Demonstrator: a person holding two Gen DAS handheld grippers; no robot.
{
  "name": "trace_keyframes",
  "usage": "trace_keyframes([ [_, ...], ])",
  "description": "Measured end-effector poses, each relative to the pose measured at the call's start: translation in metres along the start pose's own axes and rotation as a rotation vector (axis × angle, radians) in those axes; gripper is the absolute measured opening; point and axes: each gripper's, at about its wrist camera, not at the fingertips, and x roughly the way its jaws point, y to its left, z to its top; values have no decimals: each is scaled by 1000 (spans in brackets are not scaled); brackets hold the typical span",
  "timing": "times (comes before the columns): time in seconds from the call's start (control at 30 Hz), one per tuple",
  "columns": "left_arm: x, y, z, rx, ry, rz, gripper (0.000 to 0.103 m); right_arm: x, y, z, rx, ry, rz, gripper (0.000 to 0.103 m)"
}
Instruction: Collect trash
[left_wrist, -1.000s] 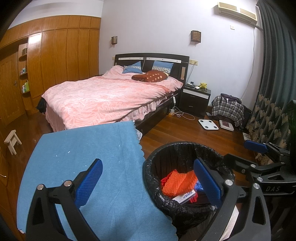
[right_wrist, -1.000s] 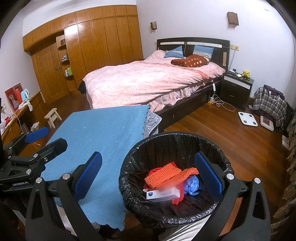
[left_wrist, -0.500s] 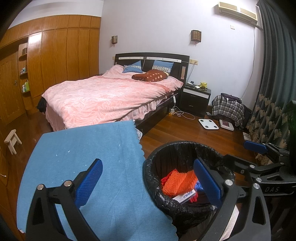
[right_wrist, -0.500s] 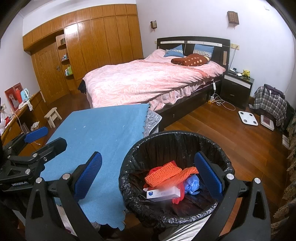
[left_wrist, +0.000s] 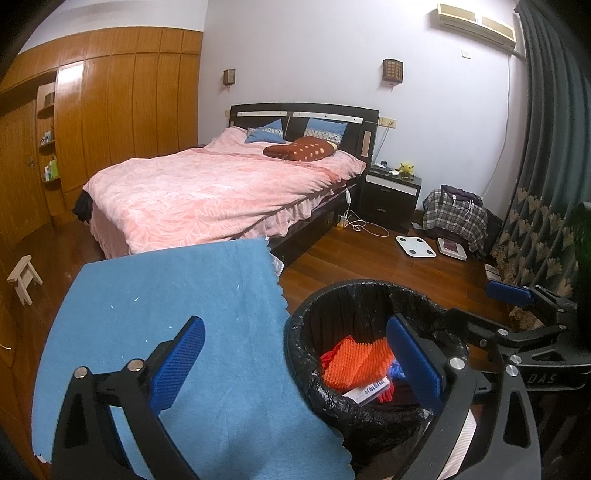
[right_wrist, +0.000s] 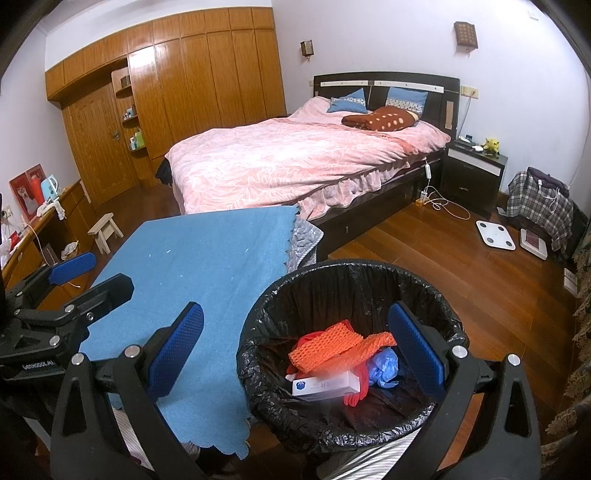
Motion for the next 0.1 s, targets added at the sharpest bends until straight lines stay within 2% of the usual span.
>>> trace_keyframes([
  [0.1, -1, 0, 0, 1, -1, 0, 97, 1, 0, -1, -1, 1, -2, 97],
])
